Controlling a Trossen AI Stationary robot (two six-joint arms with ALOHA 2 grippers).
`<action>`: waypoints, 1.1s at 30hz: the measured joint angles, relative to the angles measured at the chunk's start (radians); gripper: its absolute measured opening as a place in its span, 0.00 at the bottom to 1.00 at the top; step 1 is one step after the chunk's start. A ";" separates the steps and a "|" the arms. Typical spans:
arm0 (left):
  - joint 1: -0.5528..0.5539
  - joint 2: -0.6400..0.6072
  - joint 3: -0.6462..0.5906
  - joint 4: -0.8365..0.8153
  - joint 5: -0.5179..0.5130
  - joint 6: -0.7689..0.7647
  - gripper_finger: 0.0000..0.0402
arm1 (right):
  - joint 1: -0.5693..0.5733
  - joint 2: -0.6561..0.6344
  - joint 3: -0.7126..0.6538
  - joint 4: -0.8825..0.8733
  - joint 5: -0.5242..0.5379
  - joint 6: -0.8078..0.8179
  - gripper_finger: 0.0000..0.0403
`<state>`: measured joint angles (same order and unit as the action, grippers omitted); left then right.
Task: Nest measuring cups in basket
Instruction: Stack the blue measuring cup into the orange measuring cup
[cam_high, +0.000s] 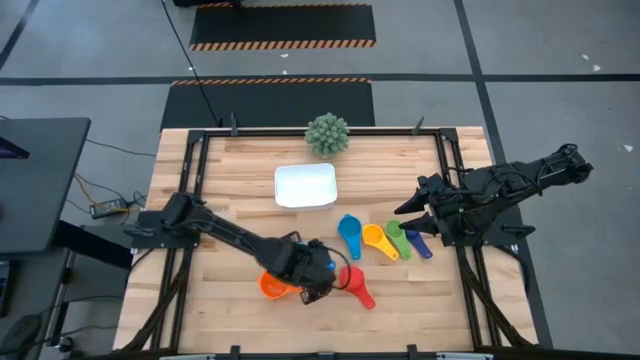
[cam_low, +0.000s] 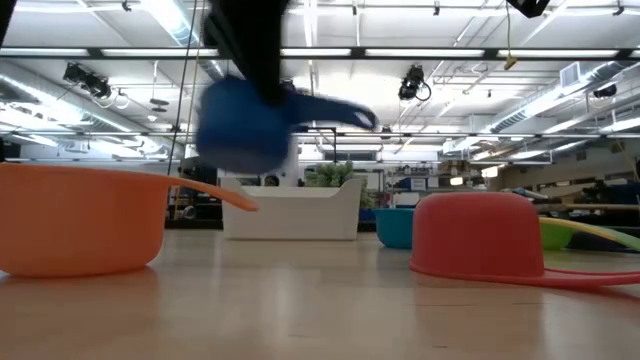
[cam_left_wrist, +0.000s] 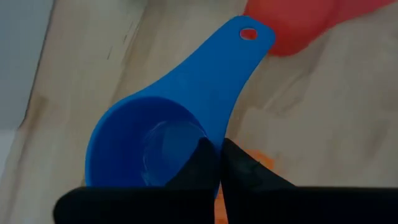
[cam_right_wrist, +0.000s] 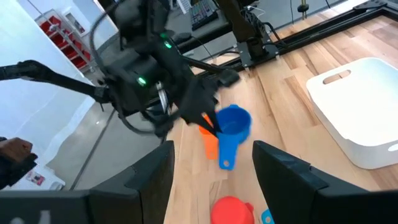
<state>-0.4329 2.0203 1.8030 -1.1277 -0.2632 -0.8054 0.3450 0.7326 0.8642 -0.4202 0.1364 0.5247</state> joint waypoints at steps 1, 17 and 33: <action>-0.014 -0.015 0.000 -0.019 -0.011 -0.027 0.02 | 0.000 0.000 0.000 0.000 0.000 -0.001 0.56; -0.291 -0.046 -0.010 -0.173 -0.164 -0.419 0.02 | 0.000 0.000 0.000 0.000 0.000 -0.008 0.56; -0.320 0.055 -0.011 -0.190 -0.243 -0.387 0.02 | 0.000 0.000 0.000 0.029 0.000 0.015 0.56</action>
<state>-0.7530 2.0749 1.7924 -1.3179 -0.5062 -1.1927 0.3447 0.7330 0.8642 -0.3915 0.1368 0.5395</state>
